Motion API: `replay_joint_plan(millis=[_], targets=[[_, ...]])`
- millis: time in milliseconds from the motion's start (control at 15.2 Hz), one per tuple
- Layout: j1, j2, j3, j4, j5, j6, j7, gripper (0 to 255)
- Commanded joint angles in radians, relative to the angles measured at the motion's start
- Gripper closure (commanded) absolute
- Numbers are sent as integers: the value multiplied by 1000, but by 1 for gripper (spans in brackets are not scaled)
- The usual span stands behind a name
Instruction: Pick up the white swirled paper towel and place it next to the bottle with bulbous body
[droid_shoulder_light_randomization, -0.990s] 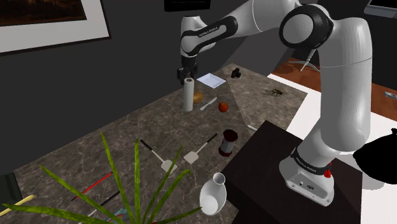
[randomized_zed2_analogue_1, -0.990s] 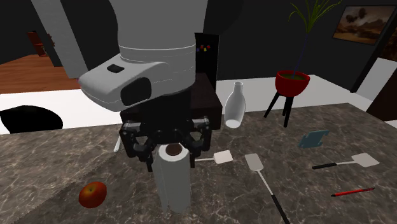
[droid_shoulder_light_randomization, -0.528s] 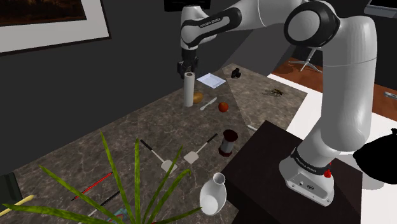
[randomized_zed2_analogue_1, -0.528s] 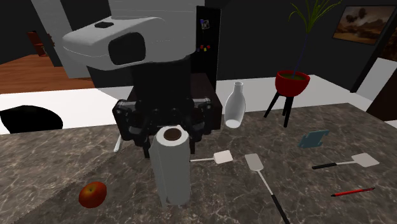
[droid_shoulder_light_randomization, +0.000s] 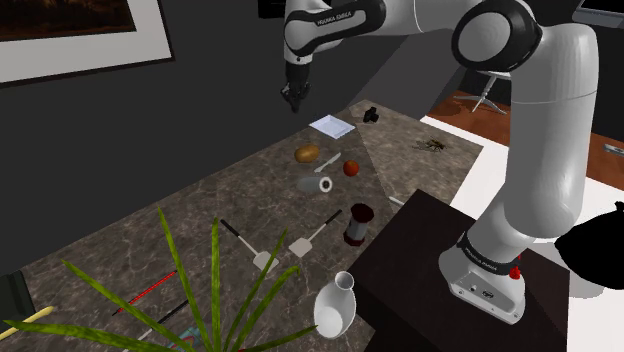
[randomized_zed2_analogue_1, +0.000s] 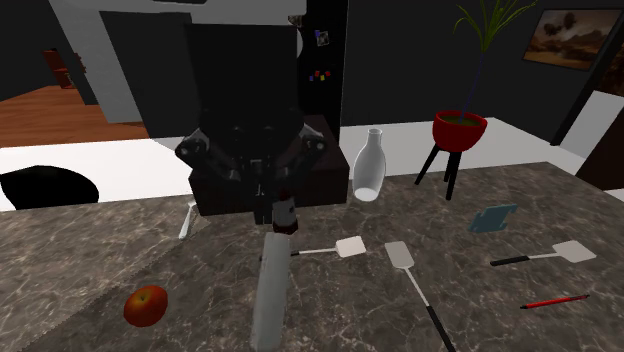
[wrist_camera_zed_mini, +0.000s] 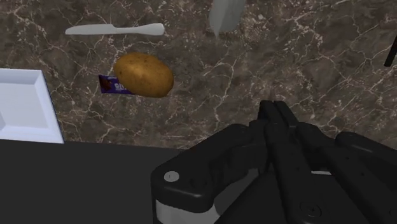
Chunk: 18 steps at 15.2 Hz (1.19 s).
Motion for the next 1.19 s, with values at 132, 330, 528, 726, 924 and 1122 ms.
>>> replay_joint_plan(millis=[132, 330, 528, 726, 924, 1122], targets=[[-1, -13, -1, -47, 1, 25, 6, 0], [-1, -47, -3, -176, 4, 96, 25, 0], [-1, -71, -6, -291, 7, 163, 43, 0], [0, -87, -8, -397, 10, 228, 62, 0], [1, -96, -10, -494, 13, 291, 81, 0], [3, -99, -11, -583, 17, 354, 100, 0]])
